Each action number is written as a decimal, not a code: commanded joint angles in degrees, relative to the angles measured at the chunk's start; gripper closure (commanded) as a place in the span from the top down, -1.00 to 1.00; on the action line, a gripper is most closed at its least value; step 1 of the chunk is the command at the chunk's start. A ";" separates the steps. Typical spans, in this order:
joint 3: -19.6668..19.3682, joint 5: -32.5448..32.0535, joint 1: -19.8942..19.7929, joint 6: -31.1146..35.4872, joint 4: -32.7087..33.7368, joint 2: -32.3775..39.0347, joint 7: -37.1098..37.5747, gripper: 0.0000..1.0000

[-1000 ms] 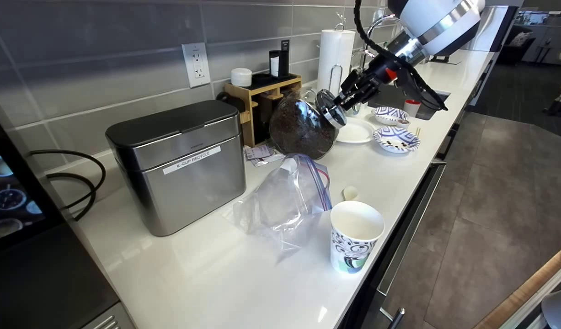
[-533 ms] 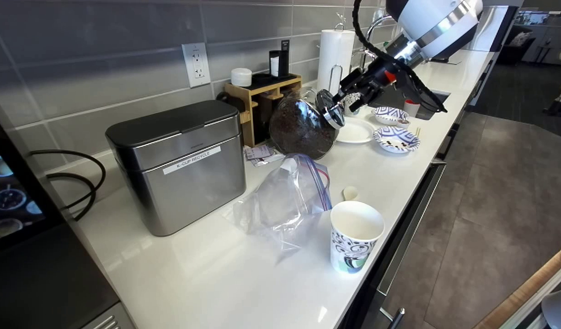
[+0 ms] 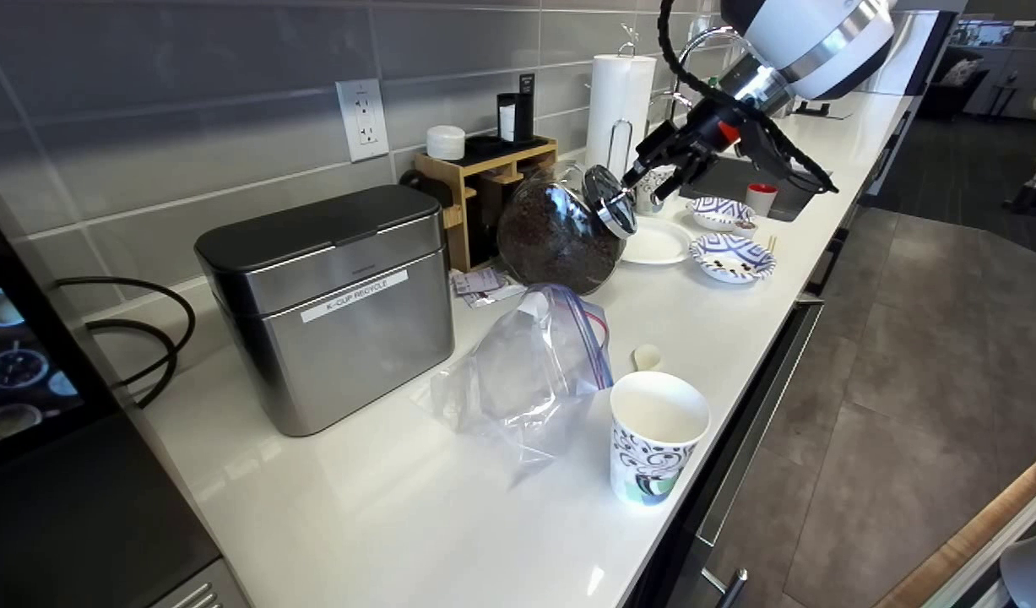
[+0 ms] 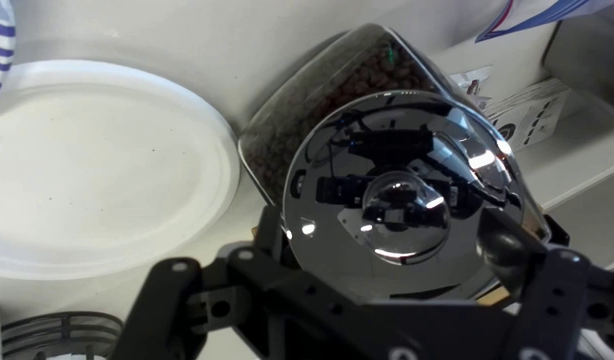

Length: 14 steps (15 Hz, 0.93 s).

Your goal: Put the scoop inside the jar and then close it

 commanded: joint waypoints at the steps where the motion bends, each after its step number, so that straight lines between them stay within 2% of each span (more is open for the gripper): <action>1: -0.85 -5.37 -1.42 -4.97 -1.52 -3.96 2.63 1.00; 6: -3.04 -9.35 -2.77 -16.04 -0.94 -7.97 2.38 1.00; 8: -3.66 -13.58 -3.51 -19.21 -1.01 -9.78 5.31 1.00; 11: -3.87 -21.84 -4.36 -20.99 -1.44 -12.69 10.21 1.00; 14: -3.82 -30.16 -4.22 -19.86 -2.20 -15.65 14.08 1.00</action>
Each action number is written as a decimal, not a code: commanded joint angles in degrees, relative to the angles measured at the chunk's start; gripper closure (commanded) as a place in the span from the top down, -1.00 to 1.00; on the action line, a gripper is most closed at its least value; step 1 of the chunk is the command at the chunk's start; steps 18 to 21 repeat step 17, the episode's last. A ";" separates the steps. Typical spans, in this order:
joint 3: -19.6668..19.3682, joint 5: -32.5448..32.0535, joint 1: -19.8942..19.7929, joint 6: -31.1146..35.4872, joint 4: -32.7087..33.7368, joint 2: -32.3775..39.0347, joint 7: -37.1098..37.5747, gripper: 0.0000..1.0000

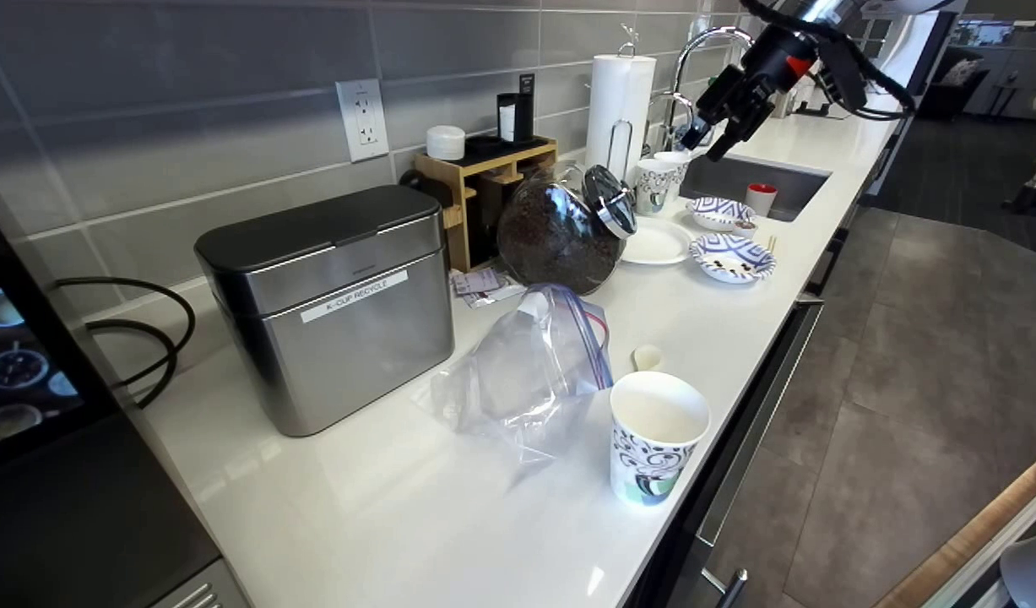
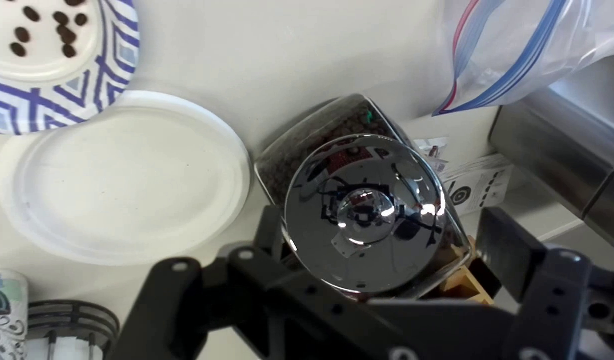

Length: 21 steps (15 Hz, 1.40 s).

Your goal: Put the scoop inside the jar and then close it

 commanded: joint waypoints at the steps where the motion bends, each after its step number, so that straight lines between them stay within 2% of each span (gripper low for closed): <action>1: 0.08 -9.84 0.09 -0.25 -2.34 -5.03 5.32 1.00; 6: -0.47 -19.47 1.30 -2.60 -3.06 -9.53 5.15 1.00; 12: -0.61 -25.49 2.57 -4.55 -4.07 -12.81 5.37 1.00; 13: -1.54 -23.82 3.20 -3.55 -2.19 -10.54 4.77 1.00; 21: -2.04 -23.86 3.64 -3.61 -2.01 -10.59 4.68 1.00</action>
